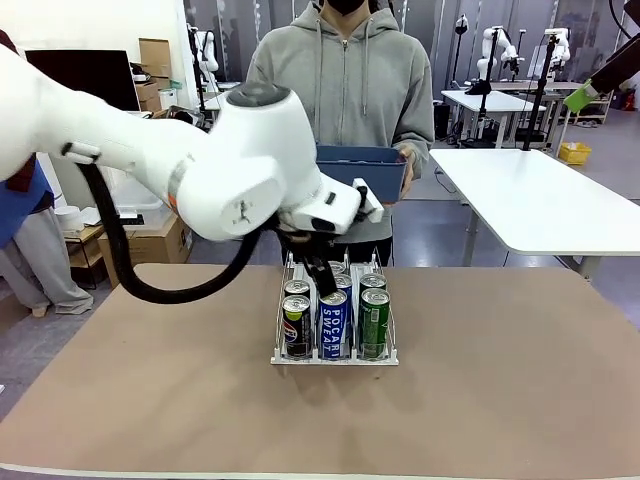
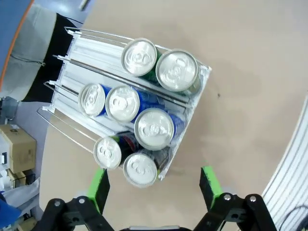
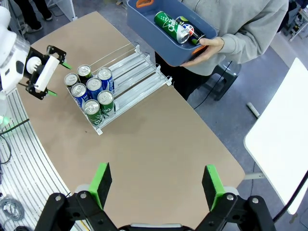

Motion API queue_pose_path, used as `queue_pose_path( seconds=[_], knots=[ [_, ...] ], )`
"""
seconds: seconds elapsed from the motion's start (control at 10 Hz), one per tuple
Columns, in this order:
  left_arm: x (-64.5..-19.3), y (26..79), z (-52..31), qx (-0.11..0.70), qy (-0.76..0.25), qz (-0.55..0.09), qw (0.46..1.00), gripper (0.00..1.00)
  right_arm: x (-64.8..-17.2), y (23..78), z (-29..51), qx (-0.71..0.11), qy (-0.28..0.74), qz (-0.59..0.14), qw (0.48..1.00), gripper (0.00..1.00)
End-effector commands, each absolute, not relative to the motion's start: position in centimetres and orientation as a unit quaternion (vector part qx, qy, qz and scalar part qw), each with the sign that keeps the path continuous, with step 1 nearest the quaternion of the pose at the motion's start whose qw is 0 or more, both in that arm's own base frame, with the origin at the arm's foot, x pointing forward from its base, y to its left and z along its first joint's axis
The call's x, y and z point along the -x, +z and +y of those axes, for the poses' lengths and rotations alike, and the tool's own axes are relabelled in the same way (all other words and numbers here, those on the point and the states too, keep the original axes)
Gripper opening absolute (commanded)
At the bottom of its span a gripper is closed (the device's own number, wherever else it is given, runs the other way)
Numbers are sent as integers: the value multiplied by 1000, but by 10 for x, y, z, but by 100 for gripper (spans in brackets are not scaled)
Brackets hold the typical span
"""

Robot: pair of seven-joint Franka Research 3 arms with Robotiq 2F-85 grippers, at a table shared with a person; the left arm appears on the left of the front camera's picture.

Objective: Fill the beverage cans into the dispenser.
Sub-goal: Pick up the Pepsi coke handed by the human.

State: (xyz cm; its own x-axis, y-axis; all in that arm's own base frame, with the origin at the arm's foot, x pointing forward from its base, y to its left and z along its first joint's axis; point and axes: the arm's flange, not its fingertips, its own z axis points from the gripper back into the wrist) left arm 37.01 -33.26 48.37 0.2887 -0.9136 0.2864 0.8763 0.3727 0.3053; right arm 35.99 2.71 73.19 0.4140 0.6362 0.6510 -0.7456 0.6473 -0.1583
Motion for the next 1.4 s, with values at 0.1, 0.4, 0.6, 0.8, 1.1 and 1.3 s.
queue_pose_path(
  seconds=[0.1, 0.4, 0.6, 0.8, 1.1, 1.3],
  knots=[
    [-390, 562, -254, 2, -561, -200, 804, 100, -360, 731, 27, -78, 413, -350, 837, 100],
    [-396, 628, -199, 18, -574, -220, 788, 100, -360, 731, 27, -78, 413, -350, 837, 100],
    [-405, 673, -164, 51, -597, -227, 768, 100, -360, 731, 27, -78, 413, -350, 837, 100],
    [-404, 705, -139, 91, -580, -263, 766, 100, -360, 731, 27, -78, 413, -350, 837, 100],
    [-401, 737, -111, 116, -549, -283, 778, 100, -360, 731, 27, -78, 413, -350, 837, 100],
    [-396, 752, -99, 114, -537, -295, 782, 100, -360, 731, 27, -78, 413, -350, 837, 100]
  ],
)
